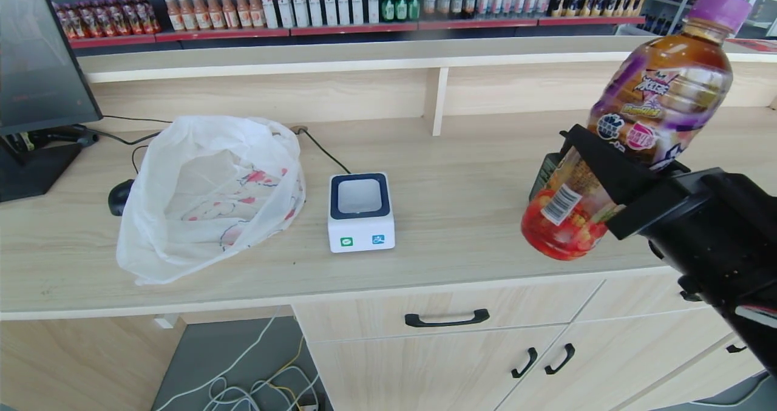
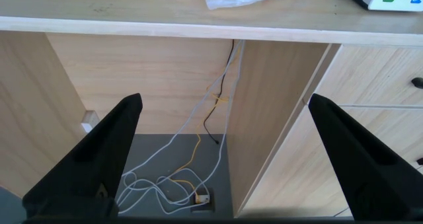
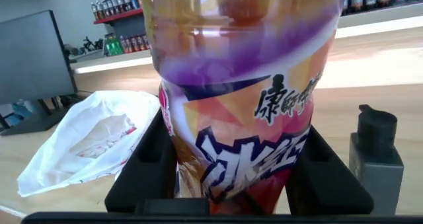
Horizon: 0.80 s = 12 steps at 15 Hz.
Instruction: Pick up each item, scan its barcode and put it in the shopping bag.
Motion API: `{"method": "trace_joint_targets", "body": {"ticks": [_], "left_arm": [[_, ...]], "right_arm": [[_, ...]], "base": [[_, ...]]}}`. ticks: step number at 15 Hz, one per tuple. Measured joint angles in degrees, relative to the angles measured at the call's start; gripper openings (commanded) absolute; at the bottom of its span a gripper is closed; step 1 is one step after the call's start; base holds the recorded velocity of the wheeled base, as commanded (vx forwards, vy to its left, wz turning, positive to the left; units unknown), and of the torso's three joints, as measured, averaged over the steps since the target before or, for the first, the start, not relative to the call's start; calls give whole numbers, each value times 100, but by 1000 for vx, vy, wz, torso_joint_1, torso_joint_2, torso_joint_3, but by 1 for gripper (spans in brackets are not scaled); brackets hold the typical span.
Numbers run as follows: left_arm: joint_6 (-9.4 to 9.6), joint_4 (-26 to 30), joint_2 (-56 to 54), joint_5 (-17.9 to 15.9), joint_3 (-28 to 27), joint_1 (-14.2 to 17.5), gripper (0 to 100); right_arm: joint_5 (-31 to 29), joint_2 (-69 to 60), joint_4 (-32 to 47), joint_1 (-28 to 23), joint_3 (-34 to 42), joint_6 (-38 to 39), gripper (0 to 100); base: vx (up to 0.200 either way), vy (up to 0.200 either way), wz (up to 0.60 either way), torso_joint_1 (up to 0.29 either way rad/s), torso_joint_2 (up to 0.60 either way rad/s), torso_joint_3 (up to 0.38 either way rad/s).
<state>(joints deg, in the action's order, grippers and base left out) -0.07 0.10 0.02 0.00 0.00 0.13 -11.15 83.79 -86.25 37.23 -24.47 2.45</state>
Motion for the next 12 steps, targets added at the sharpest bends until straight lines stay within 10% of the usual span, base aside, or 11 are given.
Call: {"method": "trace_joint_targets", "body": {"ticks": [12], "left_arm": [[2, 0, 0, 0, 0, 2, 100]], "right_arm": [[2643, 430, -2, 155, -138, 1547, 0]], "base": [[0, 0, 0, 0, 0, 0]]}}
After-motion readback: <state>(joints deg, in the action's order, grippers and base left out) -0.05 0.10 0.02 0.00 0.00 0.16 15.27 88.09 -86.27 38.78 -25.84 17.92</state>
